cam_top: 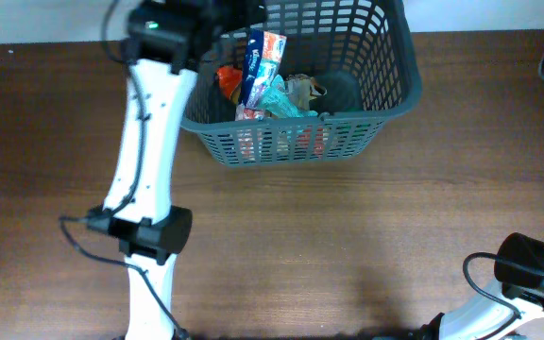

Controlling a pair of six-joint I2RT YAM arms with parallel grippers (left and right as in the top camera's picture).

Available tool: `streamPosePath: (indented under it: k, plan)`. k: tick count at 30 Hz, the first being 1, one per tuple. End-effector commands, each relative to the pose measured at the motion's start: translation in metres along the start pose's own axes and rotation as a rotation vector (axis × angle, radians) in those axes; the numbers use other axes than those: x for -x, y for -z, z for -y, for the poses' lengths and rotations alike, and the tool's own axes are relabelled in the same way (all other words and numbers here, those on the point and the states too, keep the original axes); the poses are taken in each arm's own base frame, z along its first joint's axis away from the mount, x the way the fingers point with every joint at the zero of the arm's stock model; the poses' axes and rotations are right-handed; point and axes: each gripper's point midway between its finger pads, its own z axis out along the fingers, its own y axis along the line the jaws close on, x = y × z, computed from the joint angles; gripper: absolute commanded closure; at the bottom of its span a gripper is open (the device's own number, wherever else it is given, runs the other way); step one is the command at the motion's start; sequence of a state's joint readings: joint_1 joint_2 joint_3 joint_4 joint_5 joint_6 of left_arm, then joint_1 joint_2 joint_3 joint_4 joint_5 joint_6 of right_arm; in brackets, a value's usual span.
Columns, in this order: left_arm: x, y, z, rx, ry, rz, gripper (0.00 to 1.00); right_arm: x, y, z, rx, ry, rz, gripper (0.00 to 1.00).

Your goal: Pack container

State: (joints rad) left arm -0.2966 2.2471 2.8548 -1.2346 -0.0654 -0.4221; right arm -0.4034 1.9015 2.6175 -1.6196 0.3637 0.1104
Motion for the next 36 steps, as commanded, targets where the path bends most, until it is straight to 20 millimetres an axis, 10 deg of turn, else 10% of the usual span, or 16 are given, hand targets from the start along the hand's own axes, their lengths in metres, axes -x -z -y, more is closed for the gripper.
streamPosePath:
  k: [1,7,16,26,36]
  plan:
    - [0.041,0.079,-0.025,0.077,-0.01,0.155,0.0,0.0,-0.002,-0.001,0.004,-0.015,-0.004,0.01]
    - [0.044,0.15,-0.061,0.225,-0.131,0.188,0.01,0.0,-0.002,-0.001,0.004,-0.015,-0.004,0.01]
    - [0.009,0.206,-0.078,0.263,-0.194,0.092,0.01,0.0,-0.002,-0.001,0.004,-0.016,-0.004,0.01]
    - [0.001,0.298,-0.068,0.145,-0.185,0.217,0.01,0.0,-0.002,-0.001,0.004,-0.015,-0.004,0.01]
    - [-0.096,0.303,-0.126,0.334,-0.156,-0.047,0.01,0.0,-0.002,-0.001,0.004,-0.015,-0.004,0.01]
